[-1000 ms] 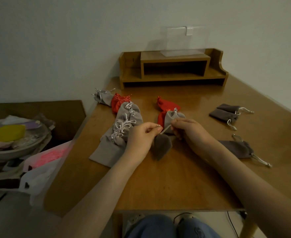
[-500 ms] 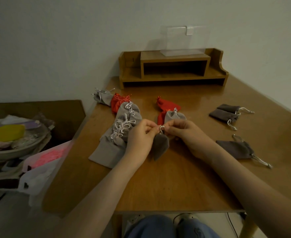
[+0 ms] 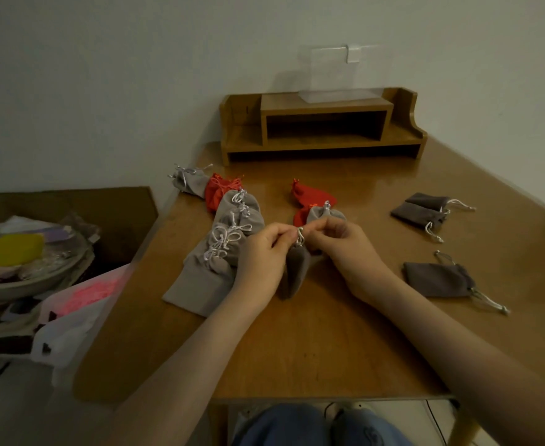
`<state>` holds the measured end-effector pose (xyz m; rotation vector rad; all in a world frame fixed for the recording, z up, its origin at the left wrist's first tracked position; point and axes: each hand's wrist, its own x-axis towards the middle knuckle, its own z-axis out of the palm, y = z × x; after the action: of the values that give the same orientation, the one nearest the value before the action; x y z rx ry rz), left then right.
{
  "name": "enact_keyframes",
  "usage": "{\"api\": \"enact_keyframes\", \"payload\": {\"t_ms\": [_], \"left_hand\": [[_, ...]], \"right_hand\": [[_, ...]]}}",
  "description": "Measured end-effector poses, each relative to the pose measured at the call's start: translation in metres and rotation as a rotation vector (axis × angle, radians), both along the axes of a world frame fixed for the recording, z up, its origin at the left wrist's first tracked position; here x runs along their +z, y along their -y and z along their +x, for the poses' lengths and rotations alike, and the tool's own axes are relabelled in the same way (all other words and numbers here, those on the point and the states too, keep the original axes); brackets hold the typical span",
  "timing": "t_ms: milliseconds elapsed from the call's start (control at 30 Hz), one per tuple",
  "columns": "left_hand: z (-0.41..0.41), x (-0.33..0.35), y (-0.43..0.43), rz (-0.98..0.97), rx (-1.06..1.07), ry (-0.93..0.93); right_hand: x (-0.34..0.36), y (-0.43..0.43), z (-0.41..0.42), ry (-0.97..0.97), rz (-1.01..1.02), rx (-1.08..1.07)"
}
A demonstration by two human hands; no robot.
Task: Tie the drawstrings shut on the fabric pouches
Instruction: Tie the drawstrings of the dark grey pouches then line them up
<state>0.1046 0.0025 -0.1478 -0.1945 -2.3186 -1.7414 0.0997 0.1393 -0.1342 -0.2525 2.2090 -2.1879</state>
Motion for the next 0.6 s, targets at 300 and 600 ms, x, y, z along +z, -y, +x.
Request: {"api": "enact_keyframes", "payload": {"t_ms": [300,600], "left_hand": [[-0.0013,-0.0013,-0.0008,0.07,-0.054,0.044],[0.0003,-0.0013,0.0022,0.171,-0.082,0.073]], "right_hand": [[-0.0013,-0.0027,0.0009,-0.103,0.106,-0.041],[0.0036,-0.0041,0.0048,-0.275,0.266,0.024]]}}
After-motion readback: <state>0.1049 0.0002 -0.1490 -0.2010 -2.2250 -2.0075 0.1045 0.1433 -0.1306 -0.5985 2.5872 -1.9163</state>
